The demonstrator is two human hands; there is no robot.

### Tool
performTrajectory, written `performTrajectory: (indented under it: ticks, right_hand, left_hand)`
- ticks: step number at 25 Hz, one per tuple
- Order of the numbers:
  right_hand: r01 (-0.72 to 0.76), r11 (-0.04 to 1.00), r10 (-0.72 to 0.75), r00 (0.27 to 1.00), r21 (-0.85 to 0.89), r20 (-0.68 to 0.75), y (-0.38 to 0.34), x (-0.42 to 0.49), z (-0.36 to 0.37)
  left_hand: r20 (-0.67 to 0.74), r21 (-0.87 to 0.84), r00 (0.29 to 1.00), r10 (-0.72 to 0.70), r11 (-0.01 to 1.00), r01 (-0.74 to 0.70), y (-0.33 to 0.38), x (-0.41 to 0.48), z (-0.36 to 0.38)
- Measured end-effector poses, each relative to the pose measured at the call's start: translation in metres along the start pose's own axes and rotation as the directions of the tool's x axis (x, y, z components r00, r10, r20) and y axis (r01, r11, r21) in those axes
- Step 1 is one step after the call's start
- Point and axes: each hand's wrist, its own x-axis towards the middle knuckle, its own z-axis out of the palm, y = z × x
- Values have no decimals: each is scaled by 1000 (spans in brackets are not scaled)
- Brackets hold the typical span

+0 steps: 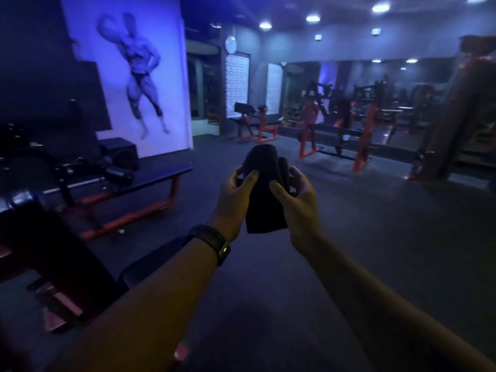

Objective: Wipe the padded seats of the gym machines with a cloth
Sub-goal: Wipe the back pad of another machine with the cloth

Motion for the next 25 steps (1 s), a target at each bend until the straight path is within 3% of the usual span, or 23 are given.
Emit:
performTrajectory:
  ticks: [7,10,13,15,18,21,25]
  right_hand:
    - [-126,992,109,930,27,350,29,142,60]
    - [-252,968,218,834,-2,506,52,170,113]
    - [-396,917,321,669,-43,671,77,182,178]
    - [-412,911,293,607,-23,739,92,187,223]
    - [-379,925,203,576,39,792,112,181,294]
    - [-316,946,131,576,72,807,122,162,354]
    - [-305,950,93,496,73,863,141,125,411]
  left_hand:
    - [-385,188,911,152,979,-84,-2,97,-27]
    - [-523,233,830,192,969,-78,-5,116,-66]
    - [-634,283,740,223,958,-46,-2,130,-118]
    - [-677,338,690,257,941,-18,-2,133,-160]
    - [-734,458,595,328,886,77,6,129,-220]
    - [-753,600,479,451,770,218,20,116,-264]
    - [-683,723,407,607,480,498,29,87,-302]
